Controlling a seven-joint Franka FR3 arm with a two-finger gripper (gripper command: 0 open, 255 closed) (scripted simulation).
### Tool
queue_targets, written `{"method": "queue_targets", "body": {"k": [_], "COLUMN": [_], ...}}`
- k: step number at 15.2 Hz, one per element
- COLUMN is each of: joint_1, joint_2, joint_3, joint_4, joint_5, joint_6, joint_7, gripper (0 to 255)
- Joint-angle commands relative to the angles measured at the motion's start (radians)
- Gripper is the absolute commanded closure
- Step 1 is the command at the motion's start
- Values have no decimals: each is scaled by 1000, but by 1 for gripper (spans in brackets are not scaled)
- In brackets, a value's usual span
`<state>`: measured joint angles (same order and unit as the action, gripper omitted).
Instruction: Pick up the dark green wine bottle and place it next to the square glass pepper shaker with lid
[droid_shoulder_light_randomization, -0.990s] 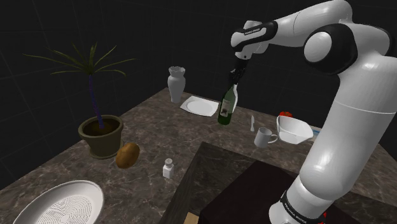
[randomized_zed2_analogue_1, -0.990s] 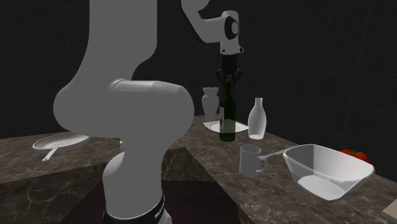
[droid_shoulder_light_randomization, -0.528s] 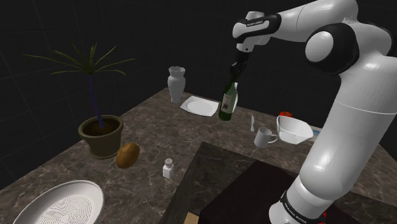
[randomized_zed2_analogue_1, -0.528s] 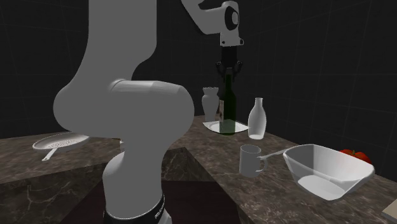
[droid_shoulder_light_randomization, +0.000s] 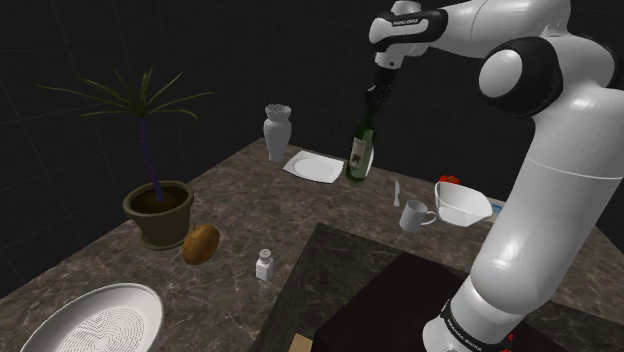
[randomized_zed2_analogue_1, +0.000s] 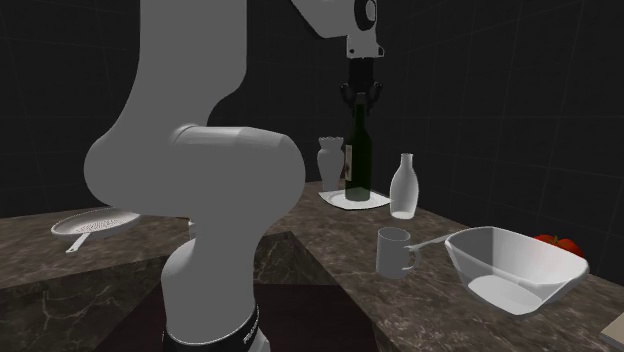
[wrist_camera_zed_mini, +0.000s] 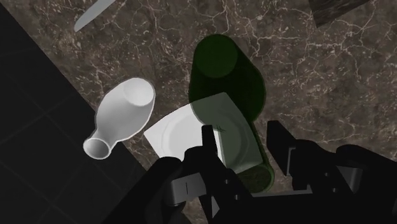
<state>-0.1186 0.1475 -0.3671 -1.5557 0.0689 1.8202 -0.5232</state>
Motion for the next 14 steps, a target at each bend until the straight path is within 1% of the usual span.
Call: {"method": "queue_targets", "body": {"k": [1, 9, 10, 14], "joint_1": [-1, -11, -11, 58], "joint_2": [5, 34, 34, -81], "joint_3": [0, -4, -4, 33], "joint_4": [34, 180, 180, 40], "joint_5": [1, 12, 12, -44], "joint_6": [-29, -148, -149, -113], "joint_7": [1, -3, -3, 97], "gripper": [255, 255, 255, 255]}}
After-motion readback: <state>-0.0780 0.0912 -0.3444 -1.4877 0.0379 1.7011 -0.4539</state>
